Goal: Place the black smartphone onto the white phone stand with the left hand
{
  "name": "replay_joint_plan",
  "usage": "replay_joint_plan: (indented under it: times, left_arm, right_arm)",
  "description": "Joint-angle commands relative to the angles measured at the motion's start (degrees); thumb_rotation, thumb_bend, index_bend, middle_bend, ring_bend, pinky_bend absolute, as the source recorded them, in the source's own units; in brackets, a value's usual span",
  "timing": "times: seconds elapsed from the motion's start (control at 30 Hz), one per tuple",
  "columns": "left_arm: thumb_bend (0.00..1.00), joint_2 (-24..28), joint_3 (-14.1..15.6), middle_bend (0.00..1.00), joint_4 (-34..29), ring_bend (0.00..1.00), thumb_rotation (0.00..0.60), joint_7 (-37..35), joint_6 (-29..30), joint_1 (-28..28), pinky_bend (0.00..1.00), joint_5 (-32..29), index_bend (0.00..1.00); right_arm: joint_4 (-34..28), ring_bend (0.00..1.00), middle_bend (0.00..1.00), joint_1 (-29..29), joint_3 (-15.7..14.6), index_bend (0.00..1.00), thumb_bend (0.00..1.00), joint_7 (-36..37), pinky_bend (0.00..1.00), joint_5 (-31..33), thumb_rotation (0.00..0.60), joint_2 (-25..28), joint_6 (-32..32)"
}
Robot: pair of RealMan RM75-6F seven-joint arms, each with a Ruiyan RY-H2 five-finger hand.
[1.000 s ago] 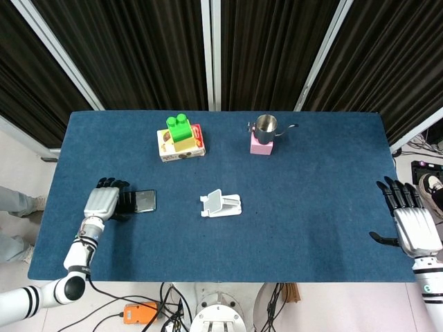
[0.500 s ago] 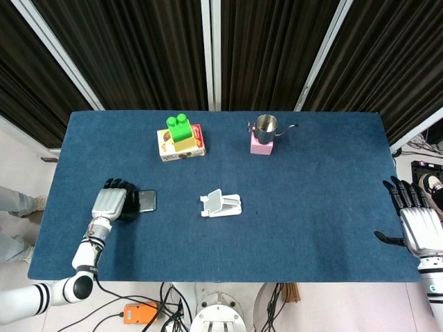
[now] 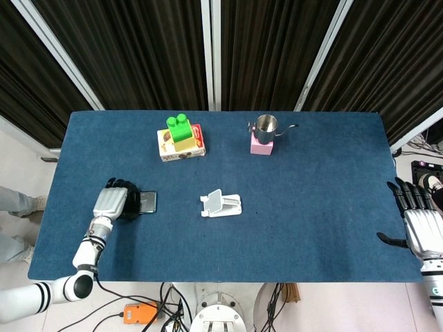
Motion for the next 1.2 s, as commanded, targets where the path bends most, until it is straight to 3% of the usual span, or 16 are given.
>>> replay_joint_plan:
  times: [0.03,0.2,0.37,0.47,0.63,0.9,1.2]
  left_arm:
    - [0.17,-0.3,-0.3,0.28,2.0,0.15,0.6,-9.2,0.1,1.8,0.0,6.0,0.43]
    - [0.19,-2.1,-0.2,0.34,5.9,0.21,0.6,-19.3,1.5,3.3,0.1,12.7,0.43]
    - [0.2,-4.8,0.2,0.51,11.2,0.41,0.6,-27.5,4.1,4.1,0.22,18.7,0.45]
    - [0.2,-5.7,0.2,0.56,13.2,0.47,0.6,-30.4,4.7,4.2,0.3,20.6,0.46]
    - [0.2,-5.9,-0.6,0.57,14.2,0.48,0.6,-33.7,6.2,4.2,0.32,22.5,0.46]
    - [0.2,-4.3,-3.0,0.57,7.2,0.47,0.6,-40.3,8.8,3.8,0.32,25.0,0.46]
    - [0.2,-8.5,-5.5,0.57,1.3,0.46,0.6,-44.8,8.9,1.7,0.32,25.1,0.46]
  right_arm:
    - [0.1,0.0,0.0,-0.1,0.0,0.0,0.15,0.2,0.04,-0.1,0.6,0.0,0.2]
    - [0.2,0.0,0.0,-0.1,-0.1,0.0,0.15,0.3,0.04,-0.2,0.6,-0.2,0.2]
    - [0.0,0.0,0.0,-0.1,-0.1,0.0,0.15,0.1,0.04,-0.1,0.6,-0.1,0.0]
    - [-0.2,0.0,0.0,0.0,0.0,0.0,0.15,-0.1,0.04,0.0,0.6,0.1,0.0]
    - [-0.6,0.0,0.0,-0.1,0.1,0.0,0.15,-0.5,0.04,0.0,0.6,0.4,0.3]
    - [-1.9,0.0,0.0,-0.5,0.7,0.0,0.15,-1.5,0.04,0.4,0.6,1.8,1.6]
    - [-2.6,0.0,0.0,-0.9,0.6,0.0,0.15,-2.0,0.04,1.0,0.6,2.3,1.5]
